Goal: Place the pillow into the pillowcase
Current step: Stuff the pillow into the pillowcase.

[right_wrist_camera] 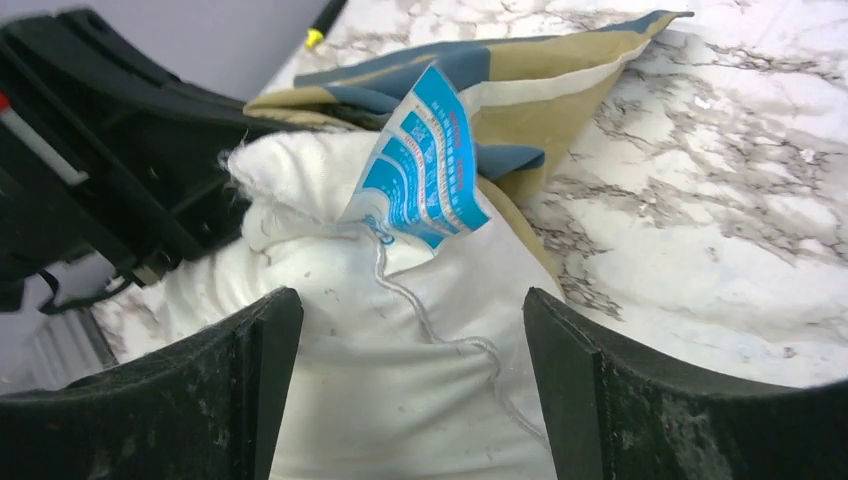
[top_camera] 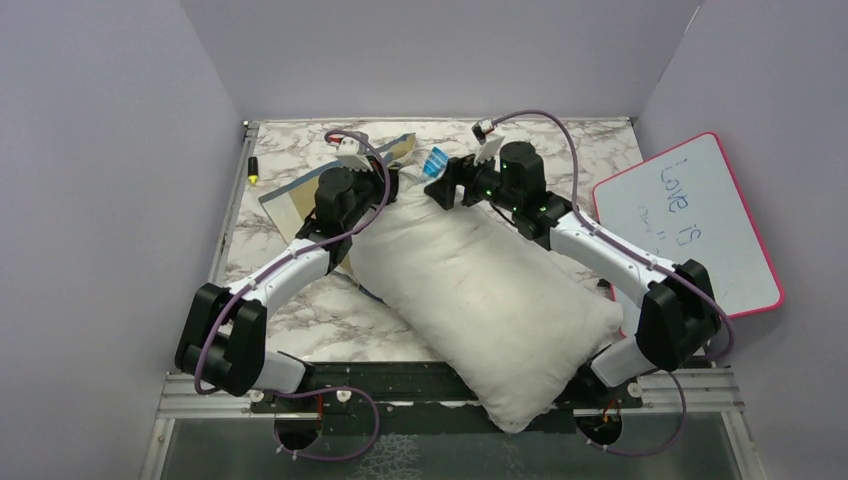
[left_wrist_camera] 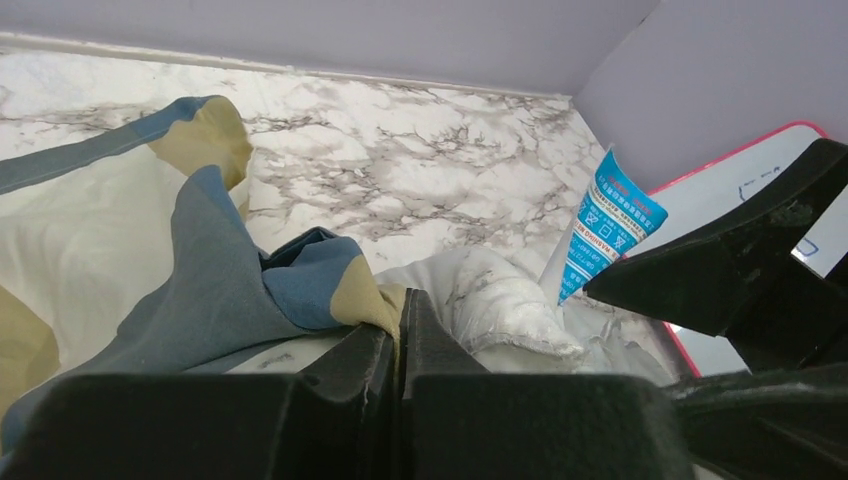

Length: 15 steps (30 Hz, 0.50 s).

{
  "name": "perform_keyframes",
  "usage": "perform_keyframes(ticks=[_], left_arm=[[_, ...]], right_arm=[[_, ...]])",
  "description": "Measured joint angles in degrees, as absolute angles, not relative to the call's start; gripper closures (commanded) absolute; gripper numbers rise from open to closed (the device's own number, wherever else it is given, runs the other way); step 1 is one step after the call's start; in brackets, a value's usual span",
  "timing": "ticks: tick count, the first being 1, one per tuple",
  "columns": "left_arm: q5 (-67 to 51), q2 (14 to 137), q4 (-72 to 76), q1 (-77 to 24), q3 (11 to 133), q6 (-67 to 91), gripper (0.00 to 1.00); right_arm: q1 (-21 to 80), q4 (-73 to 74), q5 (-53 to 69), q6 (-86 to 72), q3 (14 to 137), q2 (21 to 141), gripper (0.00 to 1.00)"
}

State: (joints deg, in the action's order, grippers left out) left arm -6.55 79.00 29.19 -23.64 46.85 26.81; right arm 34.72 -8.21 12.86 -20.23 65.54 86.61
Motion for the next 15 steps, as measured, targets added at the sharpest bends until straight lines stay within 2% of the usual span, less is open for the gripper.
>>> perform_keyframes(ticks=[2, 3, 6, 10, 12, 15], left_arm=[[-6.52, 79.66, 28.67, -23.64, 47.64, 27.97, 0.7], [-6.59, 80.14, 27.81, -23.64, 48.71, 28.8, 0.65], [-7.57, 82.04, 22.15, -23.53, 54.96, 30.65, 0.63], [-9.15, 82.74, 11.11, -22.28, 63.75, 32.86, 0.53], [-11.11, 82.74, 5.13, -20.27, 67.2, 34.65, 0.46], [-14.11, 82.85, -2.26, -15.42, 70.67, 36.03, 0.43]], right_arm=[[34.48, -5.74, 13.43, -16.14, 66.5, 86.94, 0.14], [34.54, -5.13, 13.85, -14.66, 66.98, 87.26, 0.14], [34.54, -1.43, 14.96, -10.46, 72.34, 91.0, 0.14], [34.44, -0.45, 16.36, -8.95, 78.85, 96.86, 0.14], [34.22, -0.45, 18.13, -8.91, 80.38, 99.35, 0.21], [34.02, -0.21, 21.17, -8.27, 81.76, 103.7, 0.48]])
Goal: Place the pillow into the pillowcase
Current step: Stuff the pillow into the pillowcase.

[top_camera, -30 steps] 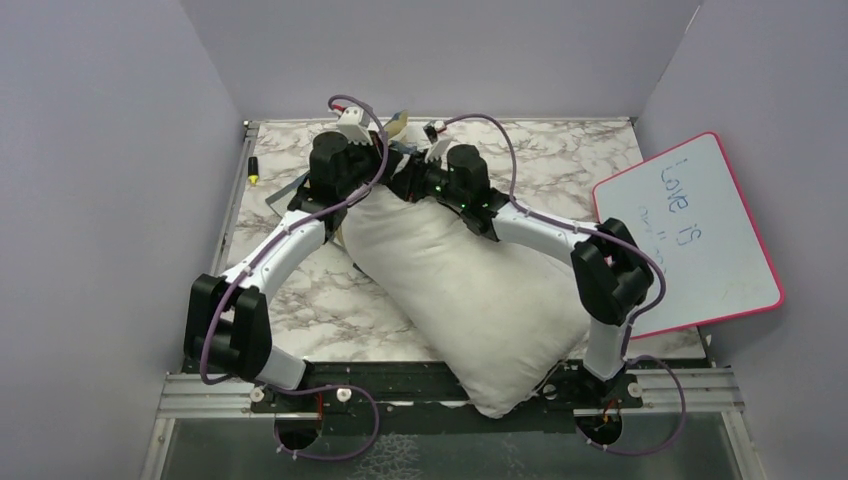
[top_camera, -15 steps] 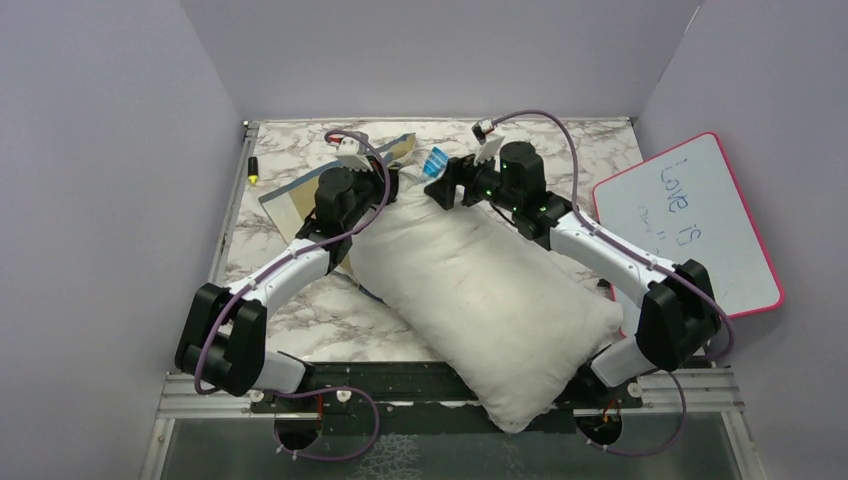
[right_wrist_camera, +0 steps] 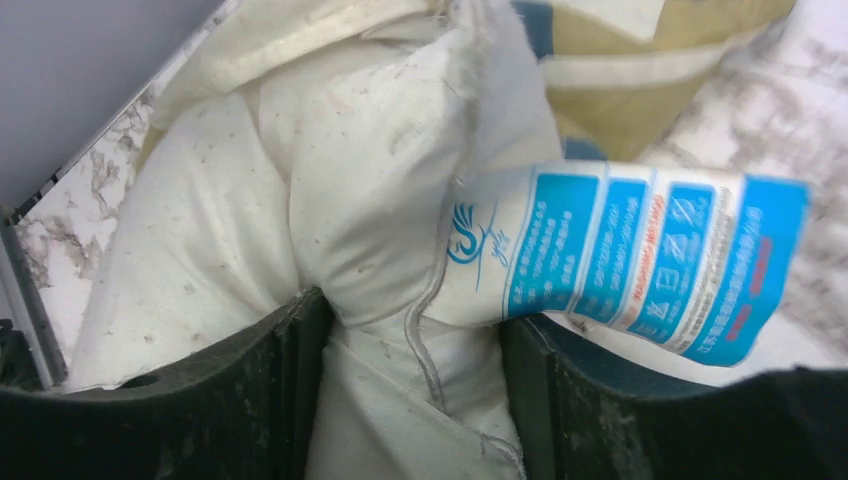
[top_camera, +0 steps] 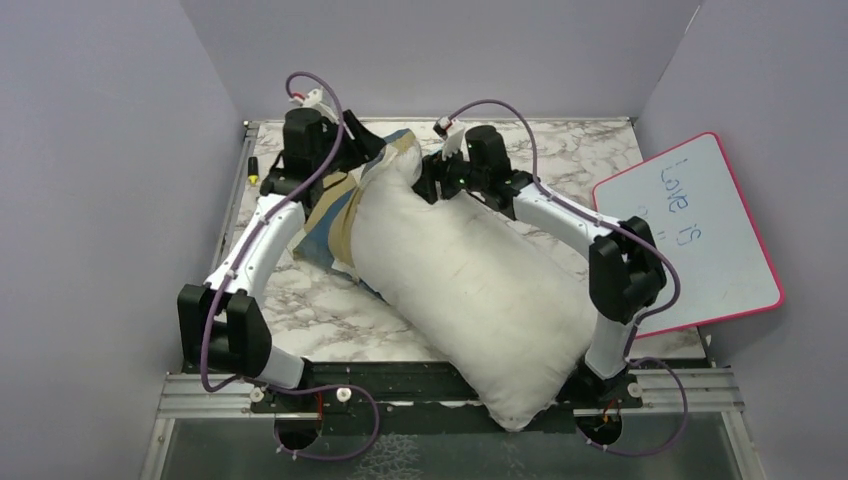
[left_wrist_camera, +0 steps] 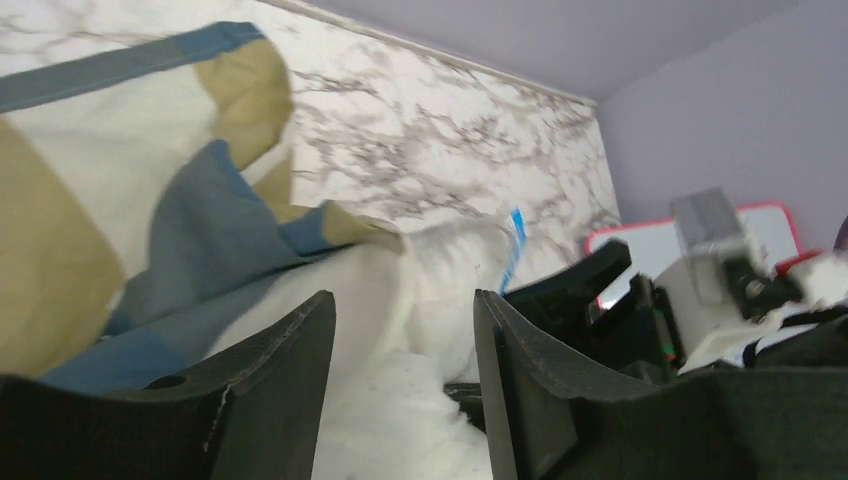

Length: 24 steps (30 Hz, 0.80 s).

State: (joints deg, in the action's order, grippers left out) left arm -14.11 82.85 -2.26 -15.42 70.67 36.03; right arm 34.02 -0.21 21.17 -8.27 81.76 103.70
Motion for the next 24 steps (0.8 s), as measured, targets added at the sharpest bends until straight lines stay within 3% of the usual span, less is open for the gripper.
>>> perform_keyframes(ticks=[4, 7, 16, 21, 23, 24], left_arm=[[-14.76, 85.8, -12.03, -7.18, 77.01, 34.74, 0.37], [-12.86, 91.05, -16.78, -3.05, 81.56, 32.56, 0.3], [-9.28, 115.87, -23.81, -2.76, 92.25, 28.77, 0.25], [-8.6, 122.41, -26.79, -3.31, 93.14, 28.64, 0.23], [-7.84, 122.98, -26.57, -3.7, 94.83, 28.42, 0.24], [-7.51, 123.63, -26.33, -3.9, 95.42, 28.42, 0.3]], right_arm=[[33.34, -0.03, 23.83, -6.33, 80.01, 107.48, 0.84], [32.99, -0.99, 25.26, -5.28, 75.55, 107.22, 0.96], [33.15, -2.37, 27.51, -4.86, 70.76, 107.13, 1.0], [33.15, -2.35, 27.51, -4.86, 70.83, 107.13, 1.0], [33.17, -2.33, 27.49, -4.86, 70.91, 107.13, 1.0], [33.17, -2.33, 27.51, -4.89, 70.91, 107.13, 1.0]])
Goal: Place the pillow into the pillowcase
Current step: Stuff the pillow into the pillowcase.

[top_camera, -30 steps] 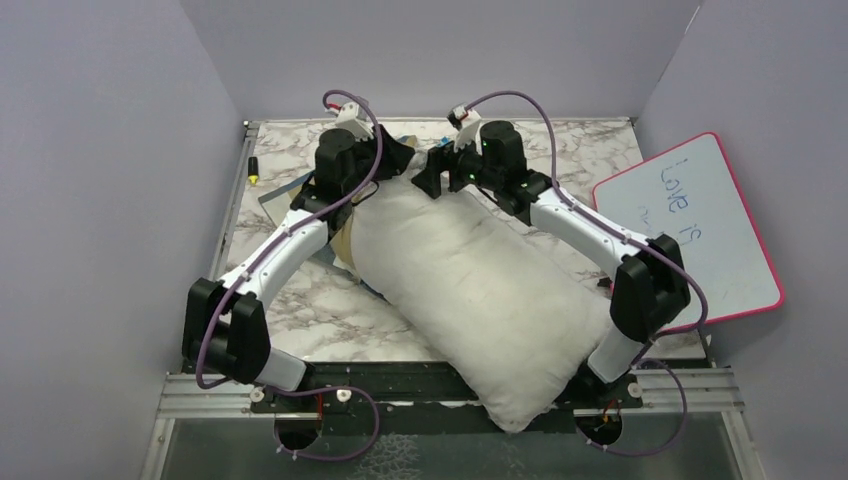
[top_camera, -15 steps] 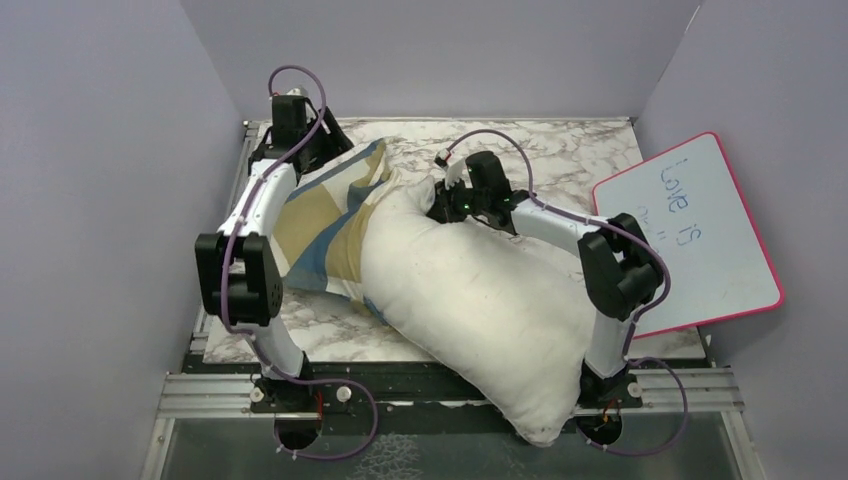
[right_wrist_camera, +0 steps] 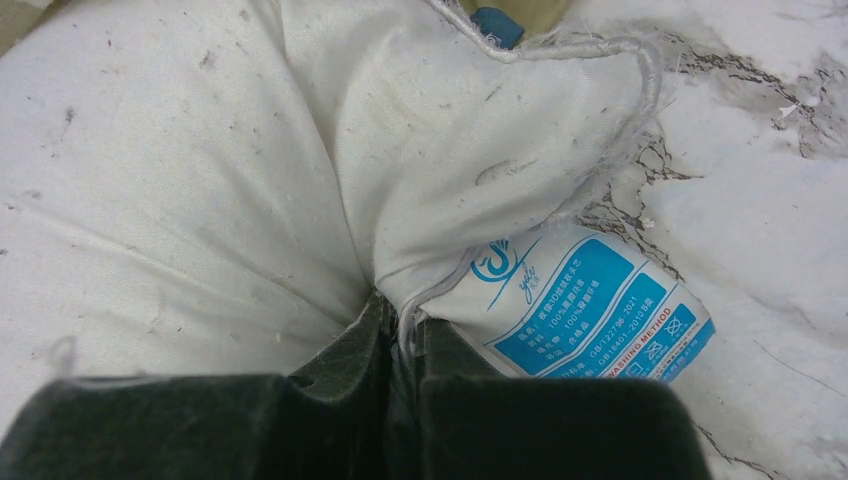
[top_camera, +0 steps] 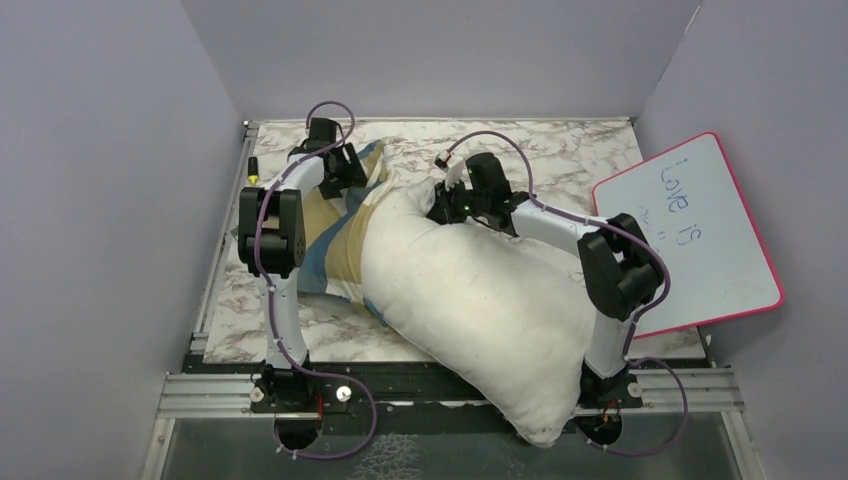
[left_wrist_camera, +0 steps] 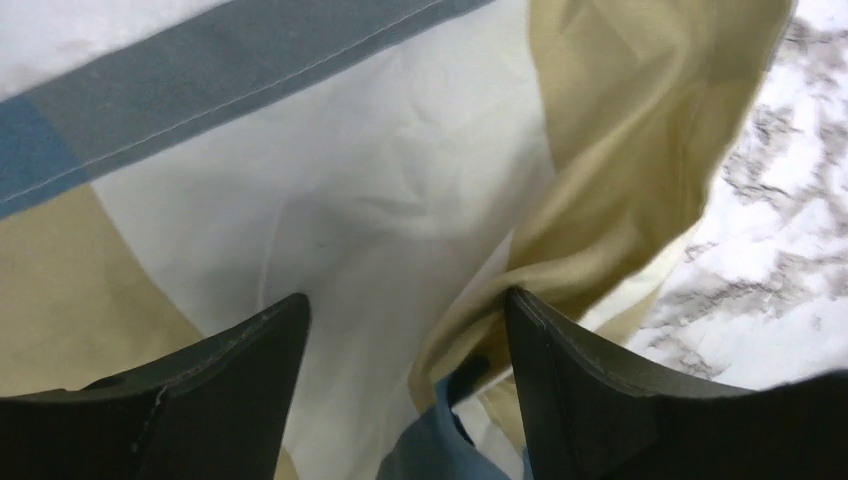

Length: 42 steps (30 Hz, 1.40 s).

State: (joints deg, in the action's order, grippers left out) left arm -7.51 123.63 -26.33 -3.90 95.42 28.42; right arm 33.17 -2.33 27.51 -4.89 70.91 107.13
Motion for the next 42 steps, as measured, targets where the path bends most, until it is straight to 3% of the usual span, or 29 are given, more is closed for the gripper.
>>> perform_keyframes(ticks=[1, 3, 5, 9, 16, 21, 28, 29, 32, 34, 37, 42], left_arm=[[-7.03, 124.38, -26.22, -4.03, 95.81, 28.42, 0.44], [-5.87, 125.21, -25.82, -4.27, 96.42, 28.64, 0.81], [-4.64, 126.21, -25.41, -4.34, 96.79, 28.6, 1.0], [-3.77, 129.25, -25.41, -4.12, 100.86, 28.93, 1.0], [-3.53, 139.83, -29.69, -1.98, 123.35, 30.76, 1.0], [-3.14, 140.88, -27.31, 3.53, 136.55, 34.26, 1.0], [-10.52, 139.87, -14.94, 7.64, 133.45, 41.54, 1.0], [-12.12, 139.92, -13.74, 7.49, 132.55, 42.63, 0.97], [-17.21, 140.7, -11.79, 6.7, 132.29, 44.45, 0.62], [-20.25, 140.68, -11.92, 6.37, 132.29, 44.47, 0.48], [-22.68, 137.86, -12.97, 5.89, 128.38, 42.81, 0.37], [-21.93, 122.61, -19.46, 5.76, 107.72, 39.03, 0.29]], right_arm=[[33.17, -2.33, 27.49, -4.89, 70.91, 107.13, 1.0], [33.17, -2.42, 27.44, -4.93, 70.94, 107.13, 1.0], [33.17, -2.83, 27.07, -5.19, 70.94, 107.13, 1.0], [33.34, -5.45, 25.45, -6.28, 70.91, 107.2, 1.0], [32.88, -5.89, 18.26, -8.97, 77.91, 111.83, 1.0], [30.48, -6.0, 13.23, -12.21, 78.5, 112.71, 1.0], [28.75, -6.7, 10.74, -15.77, 79.29, 113.73, 1.0], [28.58, -6.66, 10.63, -16.38, 79.7, 114.15, 1.0], [28.27, -6.44, 10.7, -17.54, 80.42, 114.76, 1.0], [28.05, -6.28, 11.57, -17.74, 80.58, 114.76, 0.99], [27.99, -4.82, 12.93, -17.41, 81.58, 114.76, 0.94], [27.99, -1.15, 15.99, -15.86, 83.66, 114.74, 0.71]])
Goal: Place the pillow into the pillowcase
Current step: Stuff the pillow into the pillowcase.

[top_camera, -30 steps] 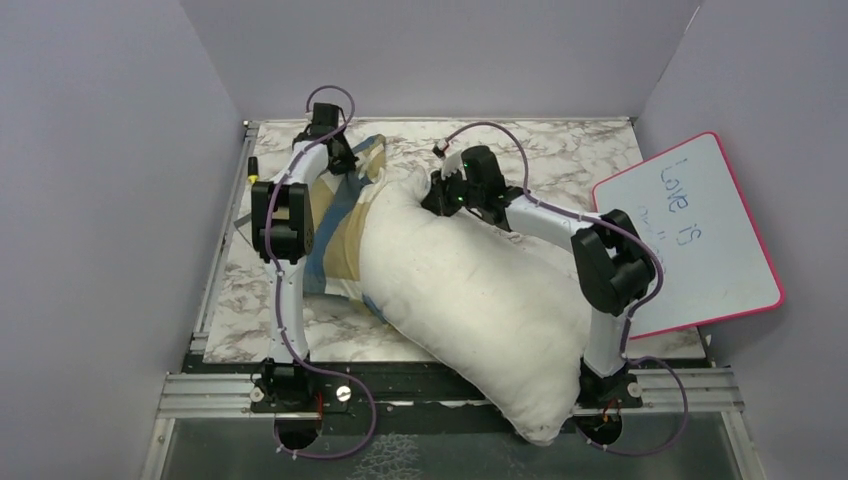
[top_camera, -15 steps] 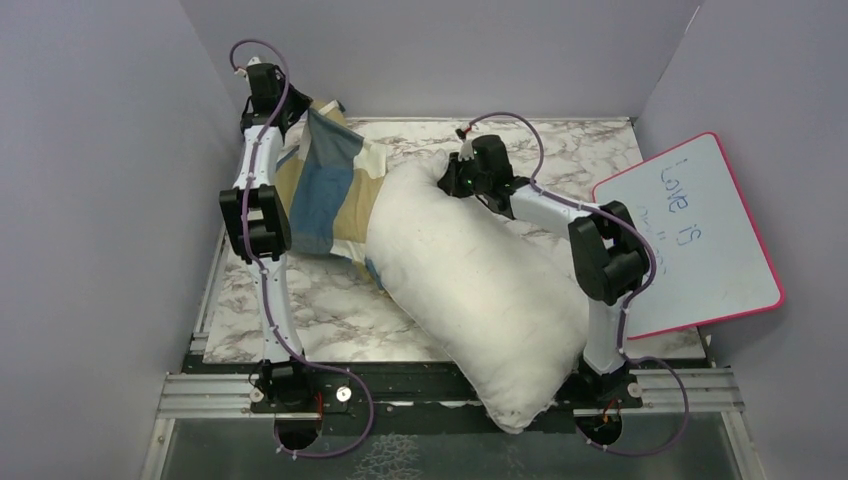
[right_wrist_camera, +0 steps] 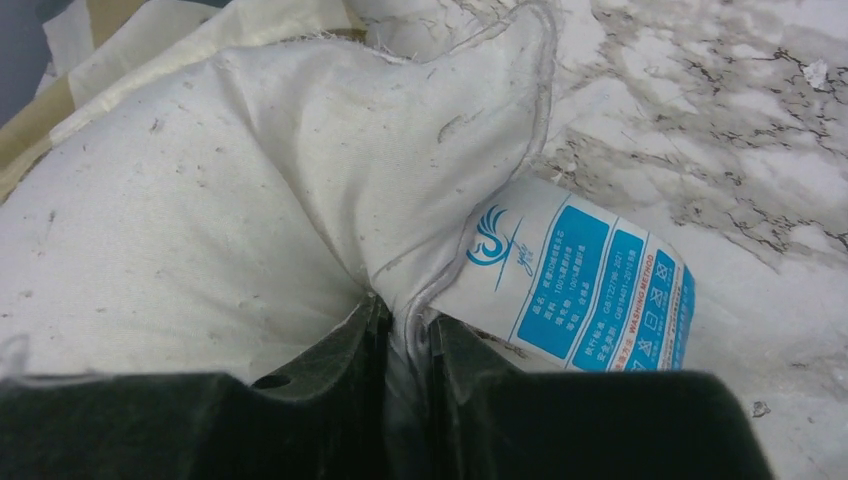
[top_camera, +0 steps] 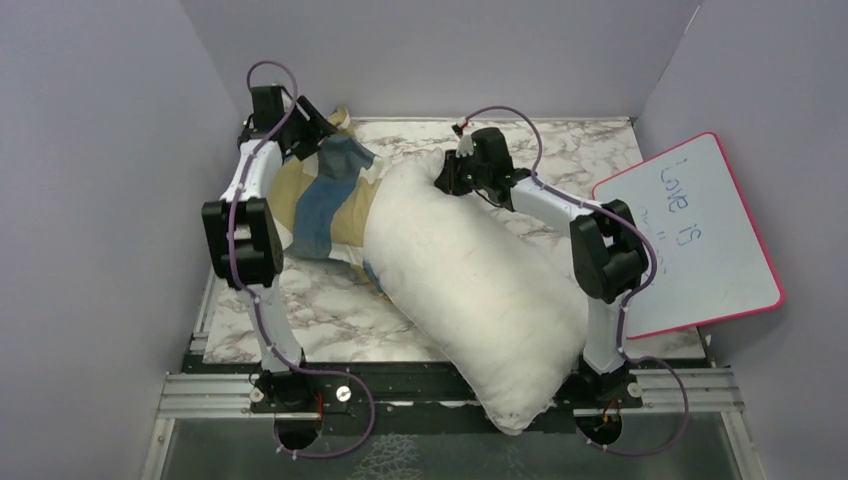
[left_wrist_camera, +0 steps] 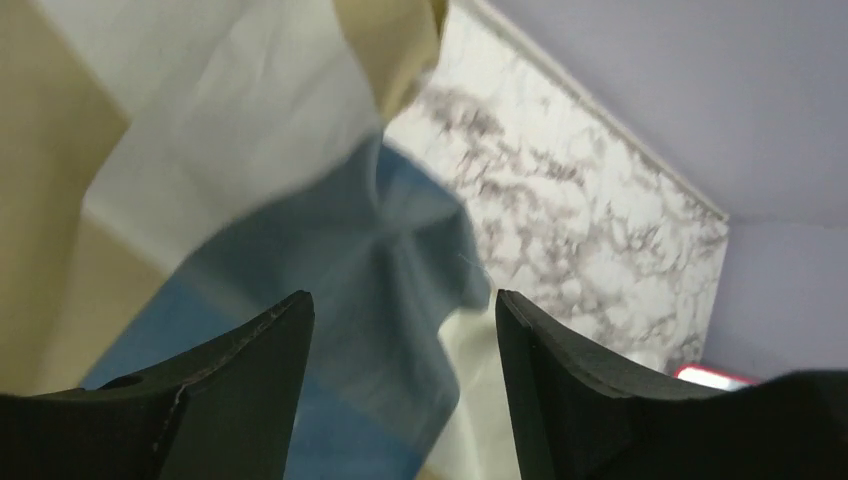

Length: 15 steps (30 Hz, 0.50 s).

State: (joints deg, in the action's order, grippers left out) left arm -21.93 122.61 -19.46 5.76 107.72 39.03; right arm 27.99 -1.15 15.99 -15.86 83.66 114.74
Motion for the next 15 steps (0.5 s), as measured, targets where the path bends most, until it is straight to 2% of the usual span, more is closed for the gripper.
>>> perform_keyframes(ticks=[3, 8, 12, 15], left_arm=[[-18.79, 110.32, -22.06, 5.76, 94.76, 36.21, 0.25], [-15.0, 90.96, -24.8, 4.97, 75.7, 33.63, 0.21], [-14.06, 82.37, -25.43, 2.98, 65.3, 33.41, 0.2], [-14.09, 79.37, -25.34, 1.74, 58.81, 34.22, 0.21]], right_arm=[[27.99, 1.39, 18.31, -14.48, 84.51, 114.61, 0.41], [26.85, 6.74, 20.14, -12.88, 85.36, 112.51, 0.15], [25.45, 10.92, 21.39, -12.47, 86.3, 109.47, 0.01], [24.03, 13.74, 22.83, -12.58, 86.28, 106.54, 0.0]])
